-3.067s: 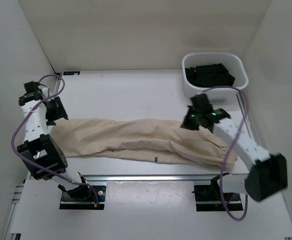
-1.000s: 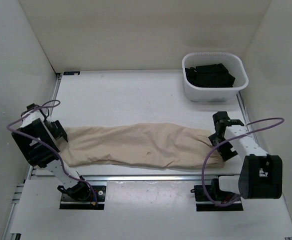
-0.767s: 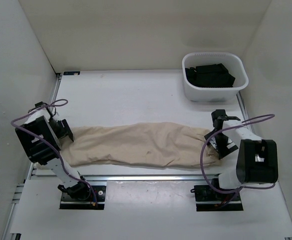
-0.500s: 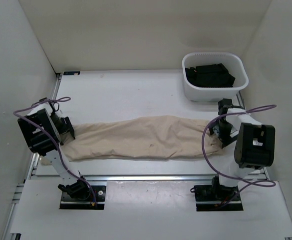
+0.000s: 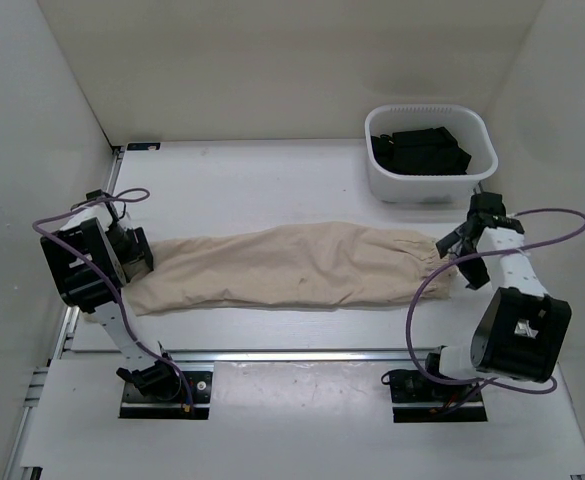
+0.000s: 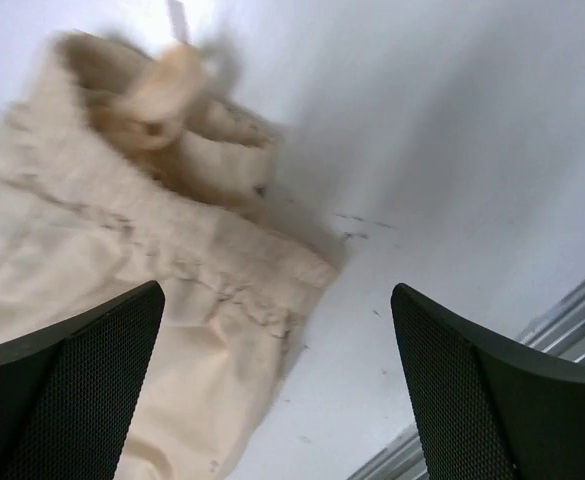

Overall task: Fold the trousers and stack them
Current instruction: Fold the trousers

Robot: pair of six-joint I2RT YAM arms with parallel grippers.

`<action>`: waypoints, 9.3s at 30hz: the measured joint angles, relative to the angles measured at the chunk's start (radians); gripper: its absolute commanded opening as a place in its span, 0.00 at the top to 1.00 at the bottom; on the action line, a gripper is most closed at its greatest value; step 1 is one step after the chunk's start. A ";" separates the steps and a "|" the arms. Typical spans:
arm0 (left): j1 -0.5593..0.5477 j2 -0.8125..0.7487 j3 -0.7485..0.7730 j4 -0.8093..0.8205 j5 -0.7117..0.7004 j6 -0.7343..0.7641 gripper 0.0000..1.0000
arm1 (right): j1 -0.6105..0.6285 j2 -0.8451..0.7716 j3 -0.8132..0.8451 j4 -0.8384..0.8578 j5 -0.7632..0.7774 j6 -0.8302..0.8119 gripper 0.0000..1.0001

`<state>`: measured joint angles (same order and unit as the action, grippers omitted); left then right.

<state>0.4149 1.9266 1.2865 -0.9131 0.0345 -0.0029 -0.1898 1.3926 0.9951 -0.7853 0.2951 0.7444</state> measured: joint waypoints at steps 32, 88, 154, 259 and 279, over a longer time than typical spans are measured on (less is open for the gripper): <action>0.000 -0.019 -0.024 0.019 0.002 0.003 0.20 | -0.049 0.197 -0.077 0.362 -0.164 -0.005 0.20; -0.132 -0.016 -0.036 -0.049 -0.013 0.002 0.20 | 0.279 0.001 0.418 0.026 0.040 -0.253 1.00; -0.169 0.026 0.129 -0.161 0.013 0.003 0.07 | 0.597 -0.013 -0.305 0.561 -0.433 0.067 1.00; -0.646 0.093 0.322 0.172 0.232 -0.002 0.25 | 0.697 0.004 -0.089 0.425 -0.286 -0.113 0.98; -0.606 0.071 0.436 0.098 0.065 0.002 0.00 | 0.659 0.009 0.066 0.158 -0.263 -0.095 0.01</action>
<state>-0.1909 1.9976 1.7222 -0.8146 0.0998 -0.0006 0.4690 1.4014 1.0611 -0.6273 0.0319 0.6495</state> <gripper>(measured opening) 0.998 0.988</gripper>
